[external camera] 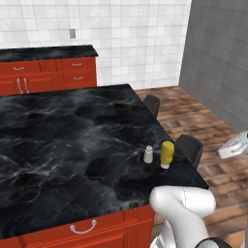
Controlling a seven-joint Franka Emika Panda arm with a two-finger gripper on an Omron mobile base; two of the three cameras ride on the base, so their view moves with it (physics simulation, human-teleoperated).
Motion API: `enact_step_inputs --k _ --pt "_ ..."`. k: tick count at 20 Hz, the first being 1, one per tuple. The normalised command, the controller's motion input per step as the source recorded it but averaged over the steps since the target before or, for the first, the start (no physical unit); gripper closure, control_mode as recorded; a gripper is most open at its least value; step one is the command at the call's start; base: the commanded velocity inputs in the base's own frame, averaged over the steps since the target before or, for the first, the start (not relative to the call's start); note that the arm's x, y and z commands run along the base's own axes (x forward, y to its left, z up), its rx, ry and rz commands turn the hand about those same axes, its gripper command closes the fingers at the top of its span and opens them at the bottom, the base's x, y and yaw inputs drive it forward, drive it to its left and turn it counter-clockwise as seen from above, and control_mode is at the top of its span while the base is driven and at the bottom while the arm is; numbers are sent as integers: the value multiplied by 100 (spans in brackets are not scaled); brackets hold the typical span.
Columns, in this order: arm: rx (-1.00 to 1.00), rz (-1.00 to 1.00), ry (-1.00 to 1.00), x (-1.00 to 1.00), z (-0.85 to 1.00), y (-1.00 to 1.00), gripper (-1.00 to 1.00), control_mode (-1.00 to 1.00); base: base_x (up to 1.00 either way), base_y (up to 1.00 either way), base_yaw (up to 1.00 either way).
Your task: Move the mustard and shaker from the cabinet to the dining counter.
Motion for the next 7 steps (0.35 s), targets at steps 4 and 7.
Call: enact_step_inputs --k 4,7 --pt "-12 -1 3 -43 49 22 -100 -100 0 0 0" --pt "-20 -7 1 -39 39 32 -100 -100 0 0 0"
